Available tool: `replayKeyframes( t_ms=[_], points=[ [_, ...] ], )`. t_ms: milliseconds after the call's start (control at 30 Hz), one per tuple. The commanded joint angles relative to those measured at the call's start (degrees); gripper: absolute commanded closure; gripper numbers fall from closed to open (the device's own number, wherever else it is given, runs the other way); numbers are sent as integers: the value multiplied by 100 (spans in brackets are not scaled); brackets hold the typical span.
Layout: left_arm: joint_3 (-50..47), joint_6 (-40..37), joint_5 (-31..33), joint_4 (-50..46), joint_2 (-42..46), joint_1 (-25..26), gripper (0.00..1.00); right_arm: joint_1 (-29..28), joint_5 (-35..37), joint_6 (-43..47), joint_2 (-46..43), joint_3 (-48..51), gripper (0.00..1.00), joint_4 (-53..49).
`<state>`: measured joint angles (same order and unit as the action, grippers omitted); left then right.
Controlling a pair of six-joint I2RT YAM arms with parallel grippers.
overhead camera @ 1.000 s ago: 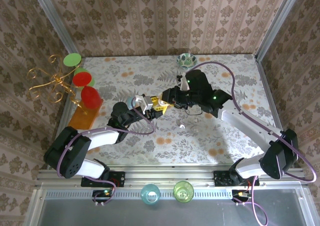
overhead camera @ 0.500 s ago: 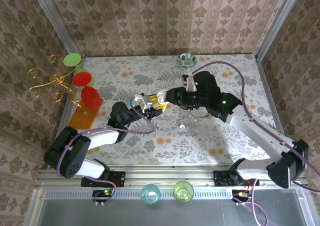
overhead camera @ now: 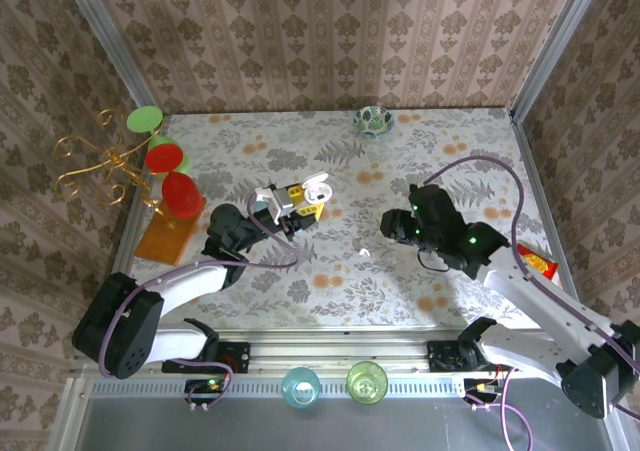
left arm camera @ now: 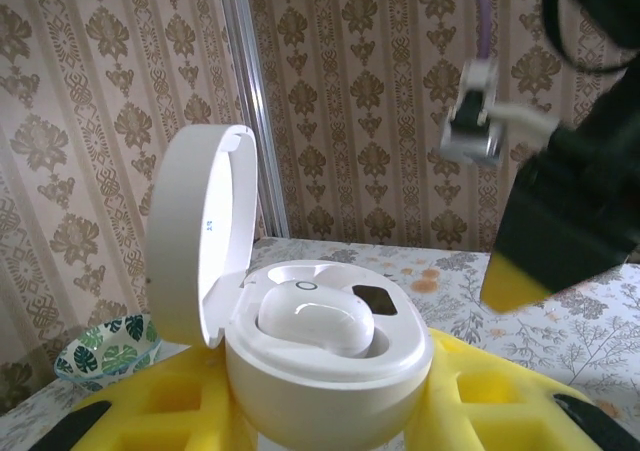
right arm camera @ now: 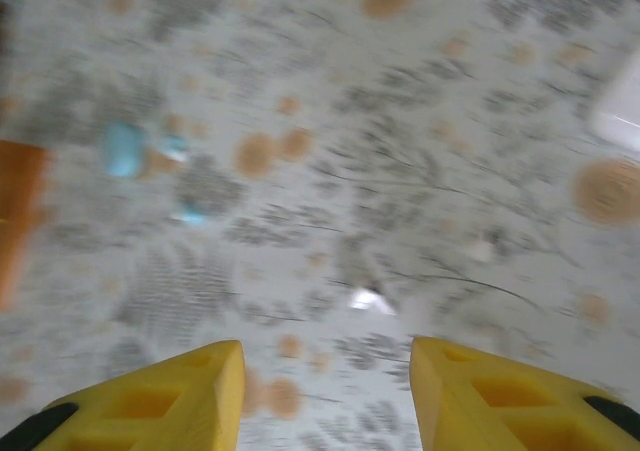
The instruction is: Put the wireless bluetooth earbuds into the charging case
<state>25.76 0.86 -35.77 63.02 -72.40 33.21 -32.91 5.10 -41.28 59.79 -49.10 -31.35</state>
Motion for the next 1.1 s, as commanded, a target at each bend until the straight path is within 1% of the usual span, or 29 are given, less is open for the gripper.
replayKeyframes(
  t_ms=[0,100,233,300,433,567,667,800,1067],
  points=[
    [-111,-164,-71,-166,194,-43,79,116,163,244,412,222,51,-83],
    [-122,-191,-71,-269,259,-43,79,118,-181,226,960,243,52,24],
    [-141,-183,-71,-314,305,-43,79,147,-174,270,1467,269,58,24],
    [-150,-191,-71,-342,323,-43,79,299,-396,249,1617,408,59,288],
    [-142,-192,-71,-371,323,-35,79,493,-906,133,1762,611,58,585],
    [-117,-192,-71,-353,288,-34,79,517,-1322,-81,1853,727,58,761],
    [-106,-200,-71,-361,305,-34,79,498,-1597,-328,1736,917,59,992],
    [-106,-200,-71,-383,307,-34,79,468,-1557,-441,1621,1074,59,1027],
    [-45,-209,-71,-411,288,-8,79,460,-1535,-521,1871,1207,59,1274]
  ],
)
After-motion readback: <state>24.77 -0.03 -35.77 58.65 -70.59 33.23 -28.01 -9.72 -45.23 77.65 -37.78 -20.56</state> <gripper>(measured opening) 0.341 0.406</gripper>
